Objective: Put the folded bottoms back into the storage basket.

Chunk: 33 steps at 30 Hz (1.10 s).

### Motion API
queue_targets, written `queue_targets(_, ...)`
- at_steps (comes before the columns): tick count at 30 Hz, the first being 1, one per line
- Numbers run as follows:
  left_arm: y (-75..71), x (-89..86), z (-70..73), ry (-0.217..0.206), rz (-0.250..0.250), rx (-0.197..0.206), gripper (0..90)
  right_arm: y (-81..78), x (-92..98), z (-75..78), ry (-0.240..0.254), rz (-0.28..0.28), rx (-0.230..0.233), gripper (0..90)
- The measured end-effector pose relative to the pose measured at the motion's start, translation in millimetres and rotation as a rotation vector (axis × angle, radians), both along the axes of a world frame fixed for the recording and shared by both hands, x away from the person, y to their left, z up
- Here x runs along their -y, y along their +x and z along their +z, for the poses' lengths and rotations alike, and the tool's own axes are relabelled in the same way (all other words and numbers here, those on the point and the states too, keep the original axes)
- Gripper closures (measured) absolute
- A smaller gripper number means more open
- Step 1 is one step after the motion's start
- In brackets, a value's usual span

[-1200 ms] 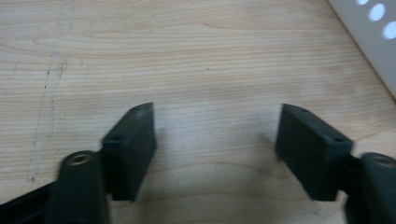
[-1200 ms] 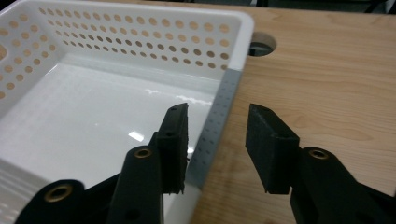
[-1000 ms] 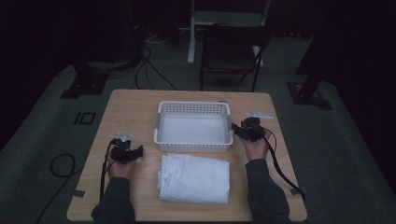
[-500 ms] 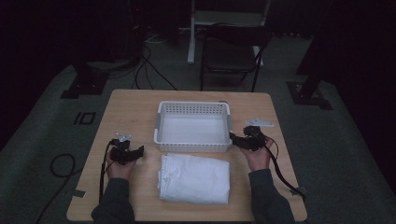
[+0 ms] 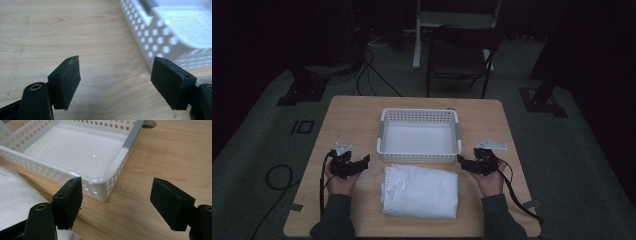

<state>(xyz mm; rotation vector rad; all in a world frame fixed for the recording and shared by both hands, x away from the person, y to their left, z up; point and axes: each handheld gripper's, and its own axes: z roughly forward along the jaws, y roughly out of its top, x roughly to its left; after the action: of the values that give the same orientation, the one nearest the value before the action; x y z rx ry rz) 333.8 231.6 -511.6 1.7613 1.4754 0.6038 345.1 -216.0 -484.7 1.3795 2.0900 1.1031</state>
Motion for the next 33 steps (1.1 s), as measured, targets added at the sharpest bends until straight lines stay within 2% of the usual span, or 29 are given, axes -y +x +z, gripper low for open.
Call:
queue_targets(4,-6.0,10.1,6.6,-0.026,-0.018,-0.003,22.5,-5.4,-3.1,-4.5,0.007,0.011,-0.014,25.8)
queue_targets(6,-10.2,16.0,10.3,-0.031,-0.036,0.008,22.5,-9.0,-6.3,-5.6,0.012,0.025,-0.015,25.8)
queue_targets(14,-27.2,41.9,27.4,-0.024,-0.121,0.056,20.7,-24.1,-14.4,-7.1,0.035,0.059,-0.019,25.7)
queue_targets(18,-34.8,56.9,31.1,-0.023,-0.165,0.053,18.4,-30.6,-19.5,-10.2,0.049,0.093,-0.036,25.7)
queue_targets(25,-45.7,80.1,25.3,-0.005,-0.243,0.031,15.1,-43.8,-28.1,-15.6,0.061,0.121,-0.056,20.9)
queue_targets(30,-49.5,87.3,13.5,-0.005,-0.265,-0.005,14.8,-51.6,-32.2,-19.6,0.062,0.13,-0.064,18.1)
queue_targets(33,-53.1,89.0,12.2,-0.003,-0.275,-0.006,14.7,-54.6,-35.8,-24.0,0.059,0.147,-0.077,16.4)
